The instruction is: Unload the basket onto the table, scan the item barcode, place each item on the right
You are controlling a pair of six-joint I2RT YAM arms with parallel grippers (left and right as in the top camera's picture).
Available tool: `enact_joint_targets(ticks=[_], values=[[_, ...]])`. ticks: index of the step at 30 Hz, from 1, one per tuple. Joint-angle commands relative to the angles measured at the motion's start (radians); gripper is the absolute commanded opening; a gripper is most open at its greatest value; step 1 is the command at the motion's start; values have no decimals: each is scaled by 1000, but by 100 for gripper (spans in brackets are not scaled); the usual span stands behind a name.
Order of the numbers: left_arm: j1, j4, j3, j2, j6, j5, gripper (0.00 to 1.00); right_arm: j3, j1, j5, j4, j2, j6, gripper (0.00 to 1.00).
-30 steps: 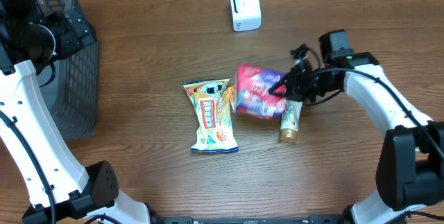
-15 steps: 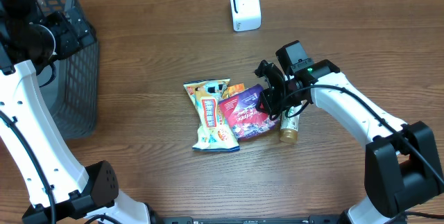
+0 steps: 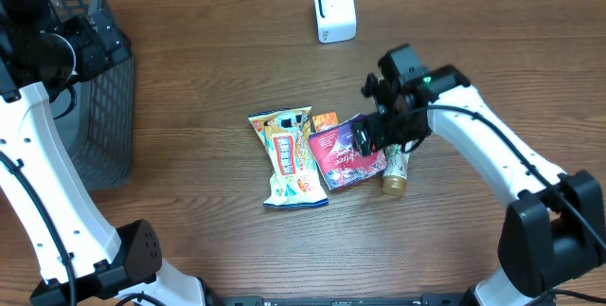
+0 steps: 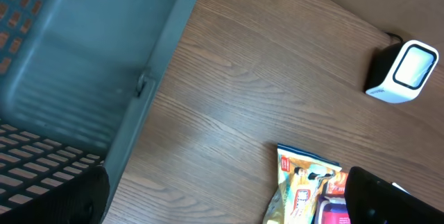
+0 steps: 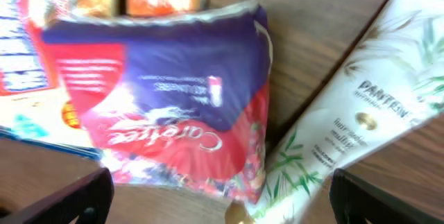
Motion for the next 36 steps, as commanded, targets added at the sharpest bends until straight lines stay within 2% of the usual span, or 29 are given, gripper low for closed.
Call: enact_joint_targets(ticks=[1, 4, 9, 11, 12, 13, 15, 17, 23, 32, 36], values=[[10, -1, -3, -14, 15, -6, 100, 99, 57, 10, -48, -31, 3, 100], [10, -1, -3, -14, 15, -6, 100, 98, 137, -34, -31, -29, 3, 100], [10, -1, -3, -14, 15, -6, 100, 98, 256, -297, 86, -28, 3, 99], [10, -1, -3, -14, 15, -6, 99, 97, 295, -288, 144, -27, 3, 60], [10, -1, -3, -14, 15, -6, 100, 96, 309, -256, 163, -24, 3, 54], [10, -1, -3, -14, 15, -6, 100, 95, 332, -180, 168, -19, 8, 59], [10, -1, -3, -14, 15, -6, 100, 92, 354, -36, 162, -8, 85, 94], [10, -1, -3, -14, 15, -6, 100, 79, 375, 107, 155, 7, 155, 95], [10, -1, -3, -14, 15, -6, 100, 45, 446, 409, 142, 79, 232, 95], [10, -1, -3, -14, 15, -6, 100, 32, 495, 627, 105, 246, 337, 88], [10, -1, -3, -14, 15, -6, 100, 32, 495, 669, 85, 285, 352, 81]])
